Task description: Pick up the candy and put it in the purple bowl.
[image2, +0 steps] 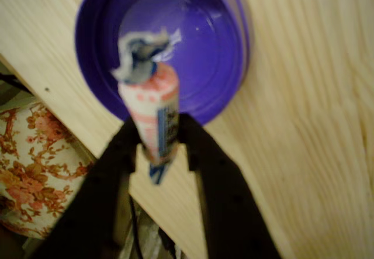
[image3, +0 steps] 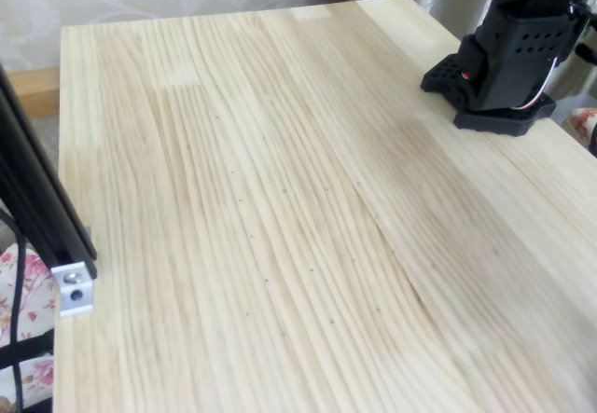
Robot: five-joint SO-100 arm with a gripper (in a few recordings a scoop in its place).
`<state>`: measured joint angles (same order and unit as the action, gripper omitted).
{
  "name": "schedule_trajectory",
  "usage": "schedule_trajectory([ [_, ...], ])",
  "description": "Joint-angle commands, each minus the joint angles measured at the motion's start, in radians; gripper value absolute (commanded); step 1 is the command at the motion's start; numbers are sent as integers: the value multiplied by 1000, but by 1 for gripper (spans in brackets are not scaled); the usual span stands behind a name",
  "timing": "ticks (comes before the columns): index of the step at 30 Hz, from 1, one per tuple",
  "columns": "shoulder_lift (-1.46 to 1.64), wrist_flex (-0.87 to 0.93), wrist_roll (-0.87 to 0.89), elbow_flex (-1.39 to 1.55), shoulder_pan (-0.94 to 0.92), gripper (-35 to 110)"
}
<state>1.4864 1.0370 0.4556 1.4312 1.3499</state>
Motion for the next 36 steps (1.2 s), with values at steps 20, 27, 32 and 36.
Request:
schedule_trajectory([
  [20,20,107,31,-140,12,22],
  [27,181,202,86,-87,-95,0],
  [32,325,209,166,109,-239,-1],
  [36,443,232,279,284,-397,-1],
])
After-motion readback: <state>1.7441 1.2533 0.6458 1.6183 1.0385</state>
